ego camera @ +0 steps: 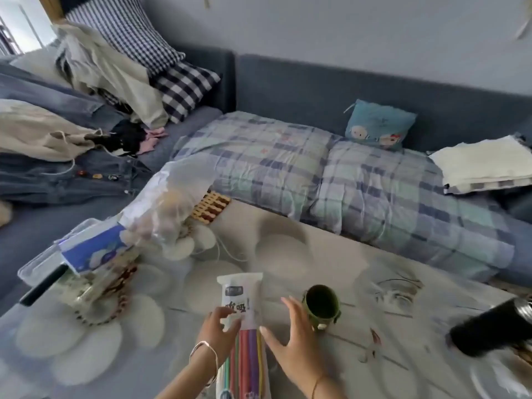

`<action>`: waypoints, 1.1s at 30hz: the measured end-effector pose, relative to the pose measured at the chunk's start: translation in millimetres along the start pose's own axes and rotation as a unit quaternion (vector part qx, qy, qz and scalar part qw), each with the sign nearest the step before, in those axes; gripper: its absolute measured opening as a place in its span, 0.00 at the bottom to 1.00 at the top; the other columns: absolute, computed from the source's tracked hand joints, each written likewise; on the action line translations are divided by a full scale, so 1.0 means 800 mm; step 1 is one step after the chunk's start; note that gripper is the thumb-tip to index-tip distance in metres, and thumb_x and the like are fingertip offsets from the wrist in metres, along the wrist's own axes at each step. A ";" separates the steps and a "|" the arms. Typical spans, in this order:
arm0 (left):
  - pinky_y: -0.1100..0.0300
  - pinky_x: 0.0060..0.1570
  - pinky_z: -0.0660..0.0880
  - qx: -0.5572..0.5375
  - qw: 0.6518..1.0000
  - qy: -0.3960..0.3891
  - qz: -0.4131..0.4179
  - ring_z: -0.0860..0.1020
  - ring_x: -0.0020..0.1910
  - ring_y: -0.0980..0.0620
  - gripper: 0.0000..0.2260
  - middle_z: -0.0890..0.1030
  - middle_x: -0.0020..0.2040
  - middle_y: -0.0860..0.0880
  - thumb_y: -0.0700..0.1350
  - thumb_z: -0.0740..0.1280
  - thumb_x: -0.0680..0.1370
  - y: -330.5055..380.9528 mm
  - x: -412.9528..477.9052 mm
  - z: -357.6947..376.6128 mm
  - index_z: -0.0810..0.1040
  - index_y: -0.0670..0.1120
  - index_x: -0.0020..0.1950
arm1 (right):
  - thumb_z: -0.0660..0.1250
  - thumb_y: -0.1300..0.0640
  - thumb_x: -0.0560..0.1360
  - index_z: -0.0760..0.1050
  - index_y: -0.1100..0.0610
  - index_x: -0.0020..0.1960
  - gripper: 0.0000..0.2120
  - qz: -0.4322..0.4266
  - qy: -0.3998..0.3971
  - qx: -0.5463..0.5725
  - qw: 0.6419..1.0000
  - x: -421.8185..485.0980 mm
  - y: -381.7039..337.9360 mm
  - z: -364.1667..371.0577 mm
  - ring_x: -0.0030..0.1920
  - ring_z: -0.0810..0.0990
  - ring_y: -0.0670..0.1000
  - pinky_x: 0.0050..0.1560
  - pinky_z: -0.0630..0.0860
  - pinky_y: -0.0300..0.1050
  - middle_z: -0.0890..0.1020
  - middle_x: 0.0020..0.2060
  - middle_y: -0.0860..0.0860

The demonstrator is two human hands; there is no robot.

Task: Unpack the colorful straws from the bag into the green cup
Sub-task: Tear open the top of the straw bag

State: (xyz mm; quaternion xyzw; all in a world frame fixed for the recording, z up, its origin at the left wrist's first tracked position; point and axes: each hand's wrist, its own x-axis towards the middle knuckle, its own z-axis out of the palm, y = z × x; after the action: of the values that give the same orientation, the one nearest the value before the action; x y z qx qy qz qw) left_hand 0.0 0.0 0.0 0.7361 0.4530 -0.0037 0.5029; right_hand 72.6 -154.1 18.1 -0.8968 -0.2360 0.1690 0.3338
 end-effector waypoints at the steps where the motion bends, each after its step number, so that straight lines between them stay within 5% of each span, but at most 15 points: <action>1: 0.57 0.54 0.73 0.004 1.000 0.008 0.021 0.77 0.55 0.43 0.14 0.76 0.59 0.43 0.46 0.70 0.76 -0.010 0.013 0.007 0.76 0.44 0.60 | 0.61 0.35 0.72 0.54 0.47 0.73 0.36 -0.014 0.003 0.013 1.000 0.005 0.007 0.017 0.73 0.57 0.43 0.70 0.59 0.37 0.56 0.75 0.44; 8: 0.48 0.68 0.68 -0.025 0.996 0.052 0.071 0.71 0.67 0.41 0.30 0.67 0.69 0.40 0.51 0.71 0.74 -0.058 0.082 0.044 0.65 0.42 0.72 | 0.65 0.37 0.71 0.58 0.44 0.70 0.32 -0.035 -0.005 0.141 0.989 0.044 0.052 0.103 0.62 0.63 0.37 0.48 0.66 0.21 0.62 0.65 0.38; 11: 0.51 0.68 0.69 -0.071 0.992 0.058 0.090 0.72 0.65 0.42 0.32 0.65 0.70 0.42 0.52 0.70 0.75 -0.071 0.100 0.060 0.63 0.42 0.73 | 0.64 0.38 0.71 0.60 0.46 0.71 0.32 -0.034 -0.033 0.243 0.969 0.052 0.070 0.133 0.67 0.66 0.41 0.65 0.70 0.37 0.64 0.69 0.41; 14: 0.62 0.52 0.72 -0.146 0.983 0.053 0.100 0.77 0.53 0.49 0.30 0.74 0.63 0.44 0.49 0.71 0.74 -0.073 0.111 0.066 0.65 0.39 0.70 | 0.62 0.34 0.69 0.59 0.46 0.73 0.36 -0.057 -0.050 0.277 0.958 0.053 0.076 0.147 0.69 0.63 0.40 0.68 0.65 0.39 0.62 0.71 0.42; 17: 0.68 0.37 0.71 -0.232 0.965 0.020 0.121 0.76 0.39 0.58 0.33 0.79 0.45 0.52 0.50 0.69 0.76 -0.075 0.103 0.074 0.59 0.39 0.74 | 0.60 0.29 0.65 0.57 0.41 0.73 0.39 -0.077 -0.042 0.305 0.948 0.037 0.078 0.152 0.67 0.60 0.37 0.64 0.62 0.33 0.60 0.72 0.39; 20: 0.47 0.59 0.75 -0.326 0.938 -0.032 0.116 0.81 0.52 0.42 0.32 0.82 0.55 0.40 0.58 0.65 0.75 -0.074 0.076 0.076 0.67 0.40 0.72 | 0.59 0.29 0.66 0.59 0.29 0.65 0.27 -0.080 -0.020 0.318 0.944 0.013 0.074 0.138 0.70 0.58 0.38 0.70 0.59 0.41 0.56 0.72 0.35; 22: 0.42 0.63 0.73 -0.350 0.925 -0.076 0.129 0.81 0.57 0.40 0.34 0.83 0.57 0.40 0.67 0.62 0.70 -0.065 0.048 0.075 0.76 0.43 0.65 | 0.58 0.32 0.68 0.59 0.27 0.62 0.22 -0.079 0.007 0.330 0.941 -0.008 0.067 0.123 0.71 0.56 0.36 0.73 0.56 0.43 0.54 0.72 0.33; 26: 0.54 0.52 0.78 -0.345 0.903 -0.133 0.220 0.85 0.50 0.49 0.29 0.87 0.50 0.46 0.69 0.54 0.69 -0.039 -0.018 0.066 0.85 0.54 0.52 | 0.57 0.32 0.71 0.59 0.32 0.68 0.26 -0.107 0.063 0.335 0.934 -0.050 0.039 0.085 0.72 0.54 0.36 0.75 0.55 0.46 0.55 0.72 0.35; 28: 0.60 0.48 0.80 -0.320 0.895 -0.143 0.277 0.84 0.52 0.51 0.28 0.87 0.51 0.49 0.69 0.49 0.72 -0.031 -0.055 0.054 0.81 0.57 0.57 | 0.59 0.33 0.71 0.60 0.37 0.67 0.27 -0.107 0.100 0.371 0.917 -0.073 0.024 0.067 0.73 0.58 0.41 0.74 0.58 0.47 0.59 0.74 0.42; 33: 0.65 0.49 0.78 -0.291 0.883 -0.154 0.334 0.82 0.55 0.57 0.30 0.86 0.54 0.56 0.70 0.44 0.73 -0.055 -0.145 0.041 0.76 0.61 0.63 | 0.59 0.32 0.69 0.63 0.30 0.65 0.24 -0.173 0.071 0.382 0.905 -0.168 0.012 0.049 0.64 0.68 0.30 0.57 0.70 0.28 0.70 0.65 0.29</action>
State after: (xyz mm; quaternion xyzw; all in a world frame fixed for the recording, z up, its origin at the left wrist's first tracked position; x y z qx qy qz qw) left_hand -83.1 -97.9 4.6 0.6549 0.0776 0.1827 0.7292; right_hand -54.3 -211.8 2.7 -0.6554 -0.2804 0.1218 0.6907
